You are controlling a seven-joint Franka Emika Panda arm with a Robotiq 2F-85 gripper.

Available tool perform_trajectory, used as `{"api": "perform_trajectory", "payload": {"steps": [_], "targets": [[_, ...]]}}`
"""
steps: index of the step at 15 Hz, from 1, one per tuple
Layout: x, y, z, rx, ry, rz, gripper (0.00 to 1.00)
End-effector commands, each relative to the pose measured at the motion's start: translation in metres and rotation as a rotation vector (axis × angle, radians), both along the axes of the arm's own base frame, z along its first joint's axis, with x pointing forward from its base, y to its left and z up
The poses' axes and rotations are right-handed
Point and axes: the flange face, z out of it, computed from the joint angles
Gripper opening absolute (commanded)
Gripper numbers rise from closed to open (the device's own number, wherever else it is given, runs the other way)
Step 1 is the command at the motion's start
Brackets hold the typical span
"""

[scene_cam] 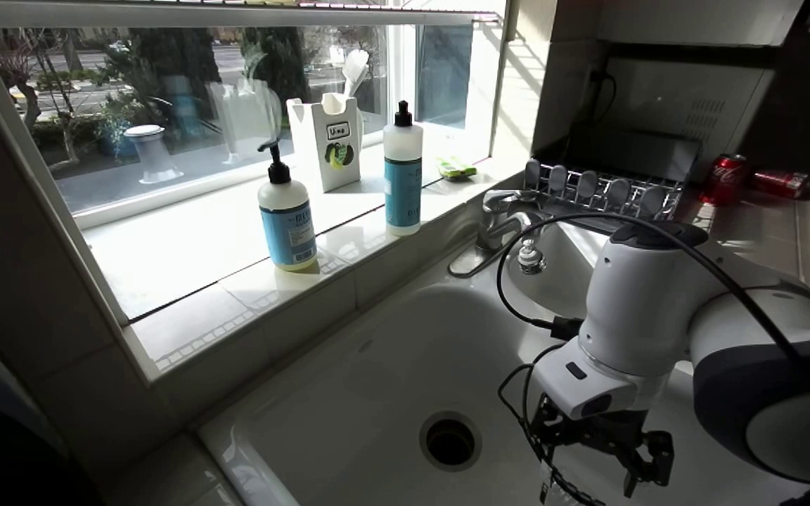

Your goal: Pick up the empty clear bottle from the sink and put it on the kitchen counter

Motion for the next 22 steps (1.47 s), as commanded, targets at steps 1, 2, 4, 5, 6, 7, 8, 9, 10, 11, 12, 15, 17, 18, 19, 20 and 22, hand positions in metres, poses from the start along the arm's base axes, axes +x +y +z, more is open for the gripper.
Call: {"api": "perform_trajectory", "payload": {"steps": [1, 2, 4, 5, 6, 7, 8, 9, 10, 11, 12, 15, 17, 18, 19, 20, 22], "targets": [[0.001, -0.003, -0.016, -0.016, 0.036, 0.146, 1.00], [0.000, -0.004, -0.006, -0.004, 0.014, 0.073, 1.00], [0.000, -0.005, -0.012, -0.008, 0.025, 0.111, 1.00], [0.000, -0.005, -0.013, -0.009, 0.028, 0.119, 1.00], [0.000, -0.004, -0.014, -0.010, 0.029, 0.123, 1.00], [0.000, -0.004, -0.014, -0.010, 0.029, 0.125, 1.00], [0.001, -0.007, -0.020, -0.035, 0.038, 0.125, 1.00], [0.001, -0.004, -0.029, -0.050, 0.068, 0.157, 1.00], [-0.001, -0.002, -0.039, -0.053, 0.083, 0.192, 1.00], [-0.002, 0.001, -0.046, -0.054, 0.085, 0.226, 1.00], [-0.005, 0.006, -0.053, -0.050, 0.095, 0.249, 1.00], [-0.011, 0.026, -0.065, -0.034, 0.100, 0.287, 1.00], [-0.017, 0.039, -0.073, -0.039, 0.091, 0.331, 1.00], [-0.022, 0.041, -0.080, -0.048, 0.093, 0.364, 1.00], [-0.027, 0.041, -0.085, -0.057, 0.101, 0.392, 1.00], [-0.031, 0.040, -0.090, -0.075, 0.102, 0.416, 1.00], [-0.036, 0.038, -0.096, -0.104, 0.108, 0.450, 1.00]]}}
